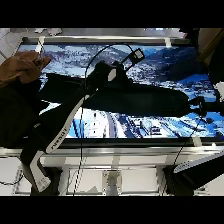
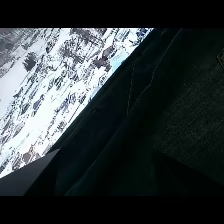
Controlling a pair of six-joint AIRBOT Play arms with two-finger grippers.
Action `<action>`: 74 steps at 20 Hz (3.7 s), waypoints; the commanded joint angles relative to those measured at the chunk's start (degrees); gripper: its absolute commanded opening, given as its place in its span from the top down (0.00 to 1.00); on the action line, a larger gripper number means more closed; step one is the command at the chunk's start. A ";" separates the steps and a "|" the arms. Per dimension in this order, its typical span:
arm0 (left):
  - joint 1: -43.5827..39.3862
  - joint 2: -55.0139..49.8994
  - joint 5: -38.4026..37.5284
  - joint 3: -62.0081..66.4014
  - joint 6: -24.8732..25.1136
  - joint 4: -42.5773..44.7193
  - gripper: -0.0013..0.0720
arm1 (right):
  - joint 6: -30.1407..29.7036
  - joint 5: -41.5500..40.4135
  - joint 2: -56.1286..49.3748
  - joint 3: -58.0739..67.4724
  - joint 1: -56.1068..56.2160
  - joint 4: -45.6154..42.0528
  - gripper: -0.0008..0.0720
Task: Fold the clothes and pants, and hang the long-sleeved shirts on hangers.
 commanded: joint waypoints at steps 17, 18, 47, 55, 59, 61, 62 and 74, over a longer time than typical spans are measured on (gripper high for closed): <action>-2.16 -16.20 -1.31 -0.02 -0.46 -37.79 0.96 | -1.49 12.98 12.31 14.78 13.99 23.63 0.95; -2.40 -17.03 -1.31 -0.02 -0.48 -39.43 0.95 | -0.76 12.28 13.05 17.09 16.68 22.47 0.95; 38.73 13.51 -29.86 -0.02 -0.28 -31.85 0.96 | 27.08 7.69 0.15 35.82 62.66 -26.32 0.30; 38.69 13.46 -30.69 -0.02 -1.03 -31.87 0.96 | 21.81 -11.65 9.81 2.40 43.10 -9.97 0.04; 38.69 13.46 -30.69 -0.02 -2.38 -31.89 0.96 | 14.32 -22.71 5.01 -2.86 41.53 8.83 0.04; 38.69 13.46 -30.69 -0.02 -2.89 -31.87 0.96 | 12.98 -21.64 1.86 -2.89 41.94 11.72 0.04; 38.69 13.46 -30.67 -0.02 -2.89 -31.87 0.96 | 12.37 -21.07 0.66 -2.93 42.12 12.68 0.04; 38.58 9.88 -30.67 -5.40 -3.45 -26.51 0.96 | 9.64 -9.66 0.74 -0.57 48.04 13.97 0.95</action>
